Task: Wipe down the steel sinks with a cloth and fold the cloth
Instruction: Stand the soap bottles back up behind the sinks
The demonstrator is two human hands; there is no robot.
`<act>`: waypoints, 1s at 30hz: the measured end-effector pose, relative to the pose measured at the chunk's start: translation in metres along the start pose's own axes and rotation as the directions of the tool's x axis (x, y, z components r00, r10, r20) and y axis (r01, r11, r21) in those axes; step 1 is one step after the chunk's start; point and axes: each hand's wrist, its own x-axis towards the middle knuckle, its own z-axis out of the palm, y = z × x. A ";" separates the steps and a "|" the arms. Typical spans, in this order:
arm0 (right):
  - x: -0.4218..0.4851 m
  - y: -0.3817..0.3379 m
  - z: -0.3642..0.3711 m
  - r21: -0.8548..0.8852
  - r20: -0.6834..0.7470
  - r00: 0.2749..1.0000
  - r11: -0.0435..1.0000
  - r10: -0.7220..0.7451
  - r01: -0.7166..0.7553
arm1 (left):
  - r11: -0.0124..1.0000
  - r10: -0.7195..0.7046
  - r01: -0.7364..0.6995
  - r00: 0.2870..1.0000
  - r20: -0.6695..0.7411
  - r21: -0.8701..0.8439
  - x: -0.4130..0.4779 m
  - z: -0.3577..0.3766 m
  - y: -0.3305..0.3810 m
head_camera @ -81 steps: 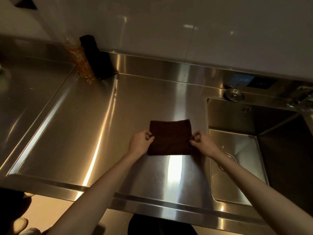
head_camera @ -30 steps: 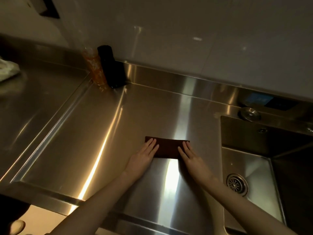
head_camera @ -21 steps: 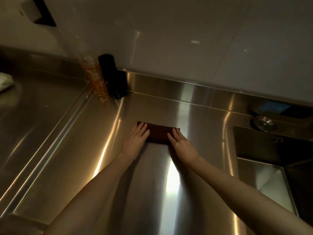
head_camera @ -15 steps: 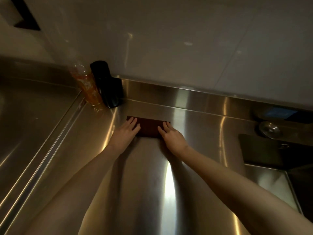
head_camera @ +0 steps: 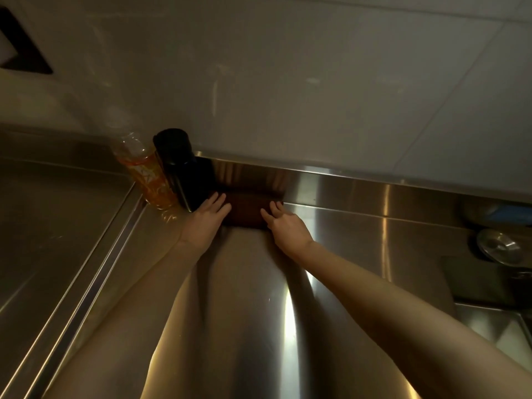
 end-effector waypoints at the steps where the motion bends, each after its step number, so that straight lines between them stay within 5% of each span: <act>1: 0.004 -0.001 0.000 0.002 -0.004 1.000 1.000 0.005 -0.005 | 1.000 -0.005 0.005 1.000 -0.004 0.017 0.002 0.000 0.000; 13: -0.010 0.009 -0.004 0.164 0.021 0.999 0.986 -0.025 0.021 | 0.992 -0.049 0.057 0.996 -0.073 0.109 0.010 0.004 0.011; 19: -0.109 0.054 -0.027 0.461 -0.141 0.979 0.885 0.150 -0.069 | 0.951 -0.129 0.097 0.987 -0.091 -0.294 -0.009 -0.004 0.059; 25: -0.263 0.134 -0.026 0.522 -0.066 0.866 0.757 0.495 -0.393 | 0.900 0.166 -0.167 0.985 -0.036 -0.403 -0.022 0.004 0.151; 30: -0.384 0.198 -0.043 0.476 -0.104 0.764 0.706 0.637 -0.524 | 0.862 0.411 -0.405 0.910 -0.049 -0.305 -0.007 -0.014 0.246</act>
